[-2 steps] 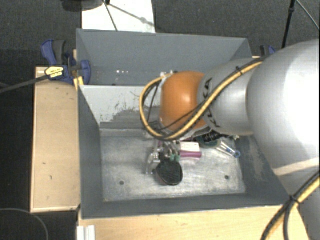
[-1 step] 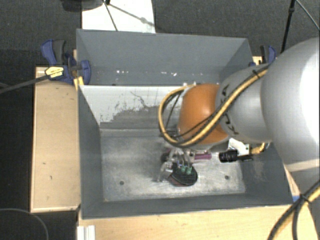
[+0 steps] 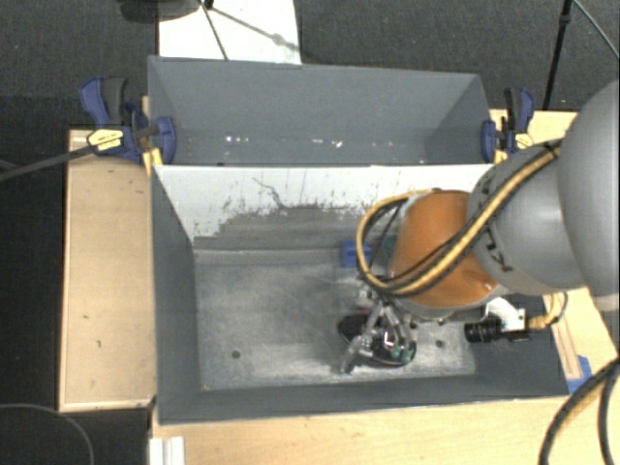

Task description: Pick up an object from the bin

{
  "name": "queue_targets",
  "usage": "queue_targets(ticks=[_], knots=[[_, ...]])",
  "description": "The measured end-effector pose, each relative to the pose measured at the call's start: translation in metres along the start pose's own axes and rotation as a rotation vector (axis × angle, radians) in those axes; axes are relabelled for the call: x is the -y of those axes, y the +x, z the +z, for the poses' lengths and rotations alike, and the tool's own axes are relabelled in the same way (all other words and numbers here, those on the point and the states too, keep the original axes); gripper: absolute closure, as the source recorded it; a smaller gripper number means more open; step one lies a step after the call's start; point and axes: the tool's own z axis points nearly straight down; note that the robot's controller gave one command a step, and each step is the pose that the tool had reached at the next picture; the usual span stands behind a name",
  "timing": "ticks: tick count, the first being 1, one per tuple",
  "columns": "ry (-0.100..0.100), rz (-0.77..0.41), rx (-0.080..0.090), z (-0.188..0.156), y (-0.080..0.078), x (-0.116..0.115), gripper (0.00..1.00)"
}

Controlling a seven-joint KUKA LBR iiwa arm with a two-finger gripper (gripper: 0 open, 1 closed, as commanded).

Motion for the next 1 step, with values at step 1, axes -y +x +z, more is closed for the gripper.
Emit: queue_targets(ticks=[1], knots=[[-0.002,0.003,0.003,-0.0009,-0.0009,-0.0025,1.00]])
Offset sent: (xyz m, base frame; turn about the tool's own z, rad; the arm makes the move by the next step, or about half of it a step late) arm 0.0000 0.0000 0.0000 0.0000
